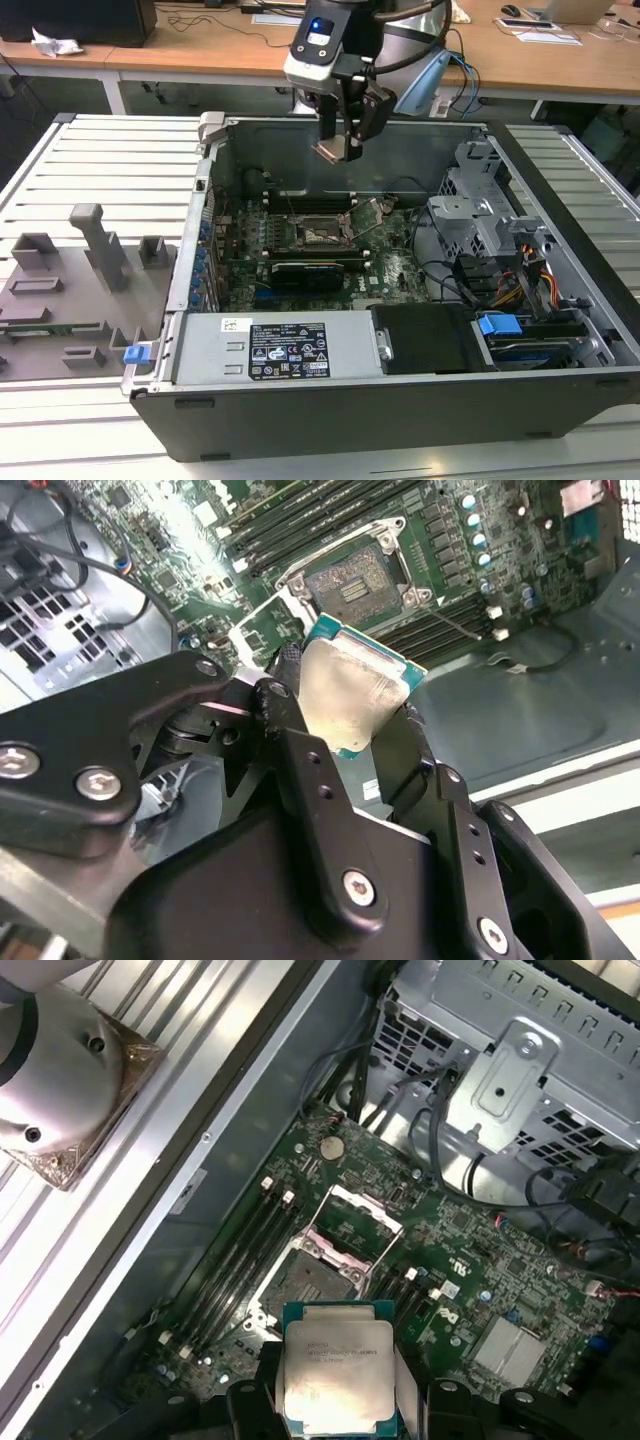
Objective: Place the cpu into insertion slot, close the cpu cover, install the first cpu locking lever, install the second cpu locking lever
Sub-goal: 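Place the cpu into insertion slot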
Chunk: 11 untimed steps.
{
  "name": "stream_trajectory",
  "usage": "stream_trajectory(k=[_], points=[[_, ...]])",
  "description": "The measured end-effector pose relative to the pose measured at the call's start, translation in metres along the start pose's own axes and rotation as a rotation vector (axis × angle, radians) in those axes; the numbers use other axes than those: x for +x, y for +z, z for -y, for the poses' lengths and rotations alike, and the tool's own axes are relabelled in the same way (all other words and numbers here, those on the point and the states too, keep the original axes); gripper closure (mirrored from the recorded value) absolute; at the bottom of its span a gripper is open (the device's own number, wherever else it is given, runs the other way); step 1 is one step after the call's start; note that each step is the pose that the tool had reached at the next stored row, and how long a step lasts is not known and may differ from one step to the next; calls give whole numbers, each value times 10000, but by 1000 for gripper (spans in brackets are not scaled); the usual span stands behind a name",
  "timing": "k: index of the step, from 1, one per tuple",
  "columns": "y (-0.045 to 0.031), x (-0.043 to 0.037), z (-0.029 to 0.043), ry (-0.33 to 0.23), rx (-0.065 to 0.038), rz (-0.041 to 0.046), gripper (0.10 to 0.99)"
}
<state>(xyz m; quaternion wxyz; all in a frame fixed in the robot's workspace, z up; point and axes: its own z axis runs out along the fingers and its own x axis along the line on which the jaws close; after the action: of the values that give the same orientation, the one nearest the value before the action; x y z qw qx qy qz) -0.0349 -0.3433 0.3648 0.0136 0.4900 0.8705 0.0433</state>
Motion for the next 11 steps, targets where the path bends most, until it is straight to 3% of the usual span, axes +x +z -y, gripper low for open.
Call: stream_trajectory(k=[11], points=[[30,0,3,1801,-32,164,557]])
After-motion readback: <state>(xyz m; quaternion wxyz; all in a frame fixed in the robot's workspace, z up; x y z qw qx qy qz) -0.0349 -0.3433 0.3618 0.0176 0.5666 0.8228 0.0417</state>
